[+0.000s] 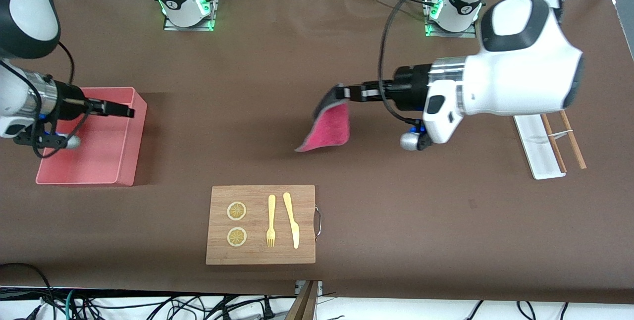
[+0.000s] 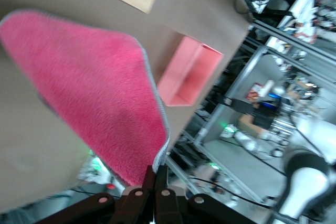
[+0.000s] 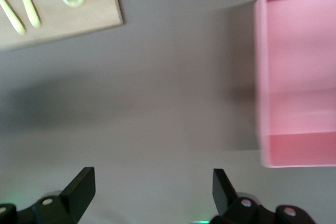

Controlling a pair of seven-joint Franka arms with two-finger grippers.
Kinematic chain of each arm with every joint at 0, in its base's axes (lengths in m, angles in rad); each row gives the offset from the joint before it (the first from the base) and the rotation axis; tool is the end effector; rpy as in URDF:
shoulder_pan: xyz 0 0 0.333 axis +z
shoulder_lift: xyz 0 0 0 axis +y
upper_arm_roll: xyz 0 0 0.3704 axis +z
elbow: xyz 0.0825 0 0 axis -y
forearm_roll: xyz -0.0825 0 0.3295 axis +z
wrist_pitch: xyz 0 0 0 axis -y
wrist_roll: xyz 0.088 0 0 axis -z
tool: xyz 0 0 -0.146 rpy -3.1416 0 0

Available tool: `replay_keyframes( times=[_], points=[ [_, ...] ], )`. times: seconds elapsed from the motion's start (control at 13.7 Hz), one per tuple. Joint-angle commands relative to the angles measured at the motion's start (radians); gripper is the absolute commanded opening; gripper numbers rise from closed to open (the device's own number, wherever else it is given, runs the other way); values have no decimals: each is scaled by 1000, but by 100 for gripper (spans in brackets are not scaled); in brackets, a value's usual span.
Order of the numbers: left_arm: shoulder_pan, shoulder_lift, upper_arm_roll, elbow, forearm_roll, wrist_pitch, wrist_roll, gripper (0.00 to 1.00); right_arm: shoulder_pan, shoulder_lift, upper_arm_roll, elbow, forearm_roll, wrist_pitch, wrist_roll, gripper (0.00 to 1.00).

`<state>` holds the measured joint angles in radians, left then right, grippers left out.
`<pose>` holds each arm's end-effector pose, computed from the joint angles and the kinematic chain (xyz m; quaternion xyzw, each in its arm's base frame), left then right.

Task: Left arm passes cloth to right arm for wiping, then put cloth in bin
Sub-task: 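Lift the pink cloth with the left gripper while the right gripper approaches, then grasp the cloth edge with the right gripper beside the left gripper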

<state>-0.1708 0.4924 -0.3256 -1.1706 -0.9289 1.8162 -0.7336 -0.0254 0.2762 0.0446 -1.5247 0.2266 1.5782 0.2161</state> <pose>0.5955 -0.3554 0.6162 0.8362 0.1919 -0.2257 0.4616 0.5738 0.0405 0.5144 -0.9806 0.1105 0.1234 0.1046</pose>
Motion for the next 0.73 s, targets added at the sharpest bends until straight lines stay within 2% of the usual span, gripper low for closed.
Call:
replay_keyframes(
  times=[0.0, 0.15, 0.37, 0.66],
  points=[
    [-47, 23, 7, 51, -86, 58, -75, 0, 51, 34, 0, 15, 50, 90, 136, 99],
    [-85, 23, 8, 49, -178, 139, -119, 0, 88, 52, 0, 17, 104, 150, 205, 99],
    [-148, 28, 8, 48, -235, 251, -122, 0, 130, 57, 0, 23, 193, 239, 301, 99],
    [-174, 48, 8, 49, -257, 299, -119, 0, 179, 57, 0, 78, 267, 255, 466, 99]
  ],
)
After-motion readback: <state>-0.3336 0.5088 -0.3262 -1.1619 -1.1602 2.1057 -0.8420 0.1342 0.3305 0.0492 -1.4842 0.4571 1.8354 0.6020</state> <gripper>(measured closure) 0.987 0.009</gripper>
